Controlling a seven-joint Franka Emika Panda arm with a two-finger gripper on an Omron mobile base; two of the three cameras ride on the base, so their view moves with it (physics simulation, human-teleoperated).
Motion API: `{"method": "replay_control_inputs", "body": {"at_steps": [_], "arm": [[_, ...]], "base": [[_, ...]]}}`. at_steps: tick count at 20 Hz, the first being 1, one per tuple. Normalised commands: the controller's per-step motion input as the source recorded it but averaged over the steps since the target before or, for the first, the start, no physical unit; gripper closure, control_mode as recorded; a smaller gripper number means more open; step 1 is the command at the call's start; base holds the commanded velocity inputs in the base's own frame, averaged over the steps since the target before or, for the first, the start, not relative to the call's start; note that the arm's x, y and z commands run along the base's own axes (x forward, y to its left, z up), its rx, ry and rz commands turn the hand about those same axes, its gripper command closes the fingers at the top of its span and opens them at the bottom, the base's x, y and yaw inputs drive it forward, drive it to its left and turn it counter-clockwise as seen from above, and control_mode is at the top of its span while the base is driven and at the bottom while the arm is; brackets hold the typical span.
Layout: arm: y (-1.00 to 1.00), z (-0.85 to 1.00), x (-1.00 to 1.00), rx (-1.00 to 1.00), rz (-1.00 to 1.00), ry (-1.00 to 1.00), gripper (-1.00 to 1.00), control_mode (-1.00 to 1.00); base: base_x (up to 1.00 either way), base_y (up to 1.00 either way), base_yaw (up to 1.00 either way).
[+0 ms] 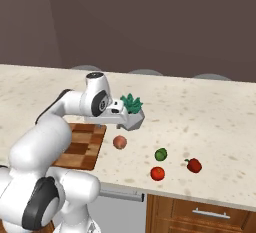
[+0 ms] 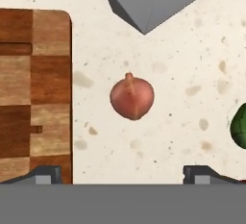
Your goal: Place the avocado, onion, tomato, and bell pepper on the cutting board.
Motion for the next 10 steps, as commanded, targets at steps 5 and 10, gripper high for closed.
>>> {"method": "replay_control_inputs", "body": {"at_steps": [5, 10], "arm": [[-0.1, -0.27, 0.18, 0.0, 0.0, 0.03, -1.0, -1.0], [-0.07, -0.22, 0.17, 0.0, 0.0, 0.01, -1.0, -1.0]], "base": [[0.0, 0.0, 0.0], [0.0, 0.0, 0.0]]}}
